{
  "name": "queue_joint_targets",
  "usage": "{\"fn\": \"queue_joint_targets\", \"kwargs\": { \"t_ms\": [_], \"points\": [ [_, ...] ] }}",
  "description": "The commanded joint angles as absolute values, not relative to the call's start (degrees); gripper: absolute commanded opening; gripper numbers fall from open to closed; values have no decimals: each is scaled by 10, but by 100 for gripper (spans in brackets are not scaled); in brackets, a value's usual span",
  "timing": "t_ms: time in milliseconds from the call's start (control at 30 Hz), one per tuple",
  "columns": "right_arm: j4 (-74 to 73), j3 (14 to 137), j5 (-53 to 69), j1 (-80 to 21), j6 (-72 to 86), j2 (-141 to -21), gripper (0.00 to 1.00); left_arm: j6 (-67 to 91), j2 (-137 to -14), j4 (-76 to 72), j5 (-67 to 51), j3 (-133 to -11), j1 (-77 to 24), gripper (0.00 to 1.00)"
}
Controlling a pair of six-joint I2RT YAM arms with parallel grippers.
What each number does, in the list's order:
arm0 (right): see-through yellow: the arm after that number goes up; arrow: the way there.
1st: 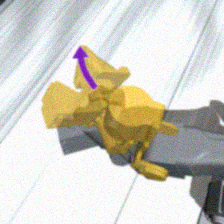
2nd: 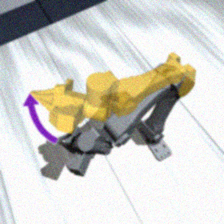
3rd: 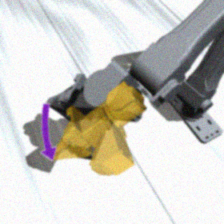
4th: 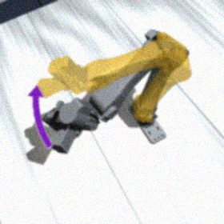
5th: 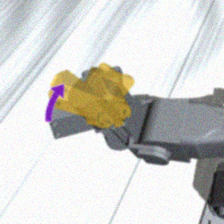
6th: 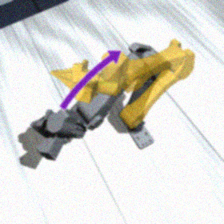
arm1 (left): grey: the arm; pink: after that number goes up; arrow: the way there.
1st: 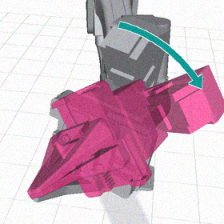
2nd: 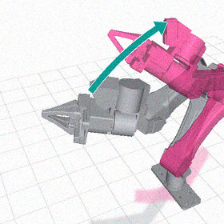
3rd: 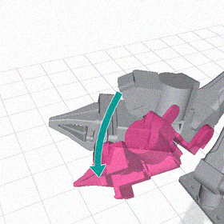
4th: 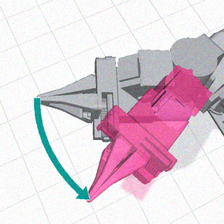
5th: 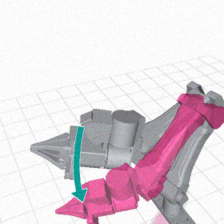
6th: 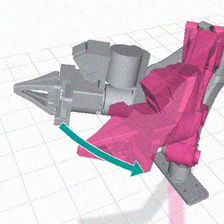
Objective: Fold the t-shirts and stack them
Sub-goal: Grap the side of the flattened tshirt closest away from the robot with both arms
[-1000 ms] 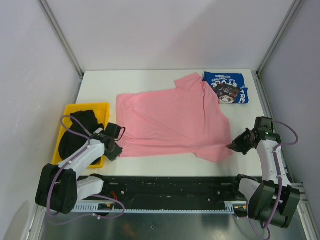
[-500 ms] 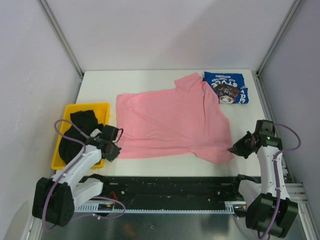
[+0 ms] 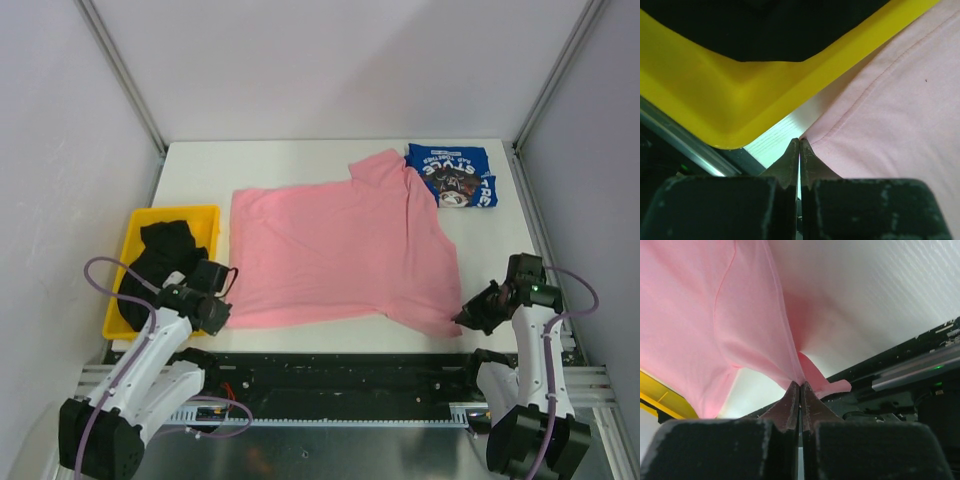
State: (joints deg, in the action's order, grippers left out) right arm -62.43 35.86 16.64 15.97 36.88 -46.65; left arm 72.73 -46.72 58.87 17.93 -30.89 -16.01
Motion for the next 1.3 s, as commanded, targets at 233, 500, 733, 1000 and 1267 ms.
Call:
{"fn": "queue_joint_targets", "kwargs": {
  "t_ms": [233,500,733,1000,1267],
  "points": [
    [-626,364,196,153,380,-453,0,698,-485,624,252,-378,-167,0],
    [-499,423,195,140,384,-569,0,562,-598,533,265,-454,-167,0],
    [-407,497,196,114,386,-730,0,509,-724,455,266,-497,-164,0],
    [-347,541,204,98,384,-843,0,501,-812,424,269,-543,-141,0],
    [-326,546,194,101,378,-867,0,496,-833,415,269,-557,-129,0]
  ]
}}
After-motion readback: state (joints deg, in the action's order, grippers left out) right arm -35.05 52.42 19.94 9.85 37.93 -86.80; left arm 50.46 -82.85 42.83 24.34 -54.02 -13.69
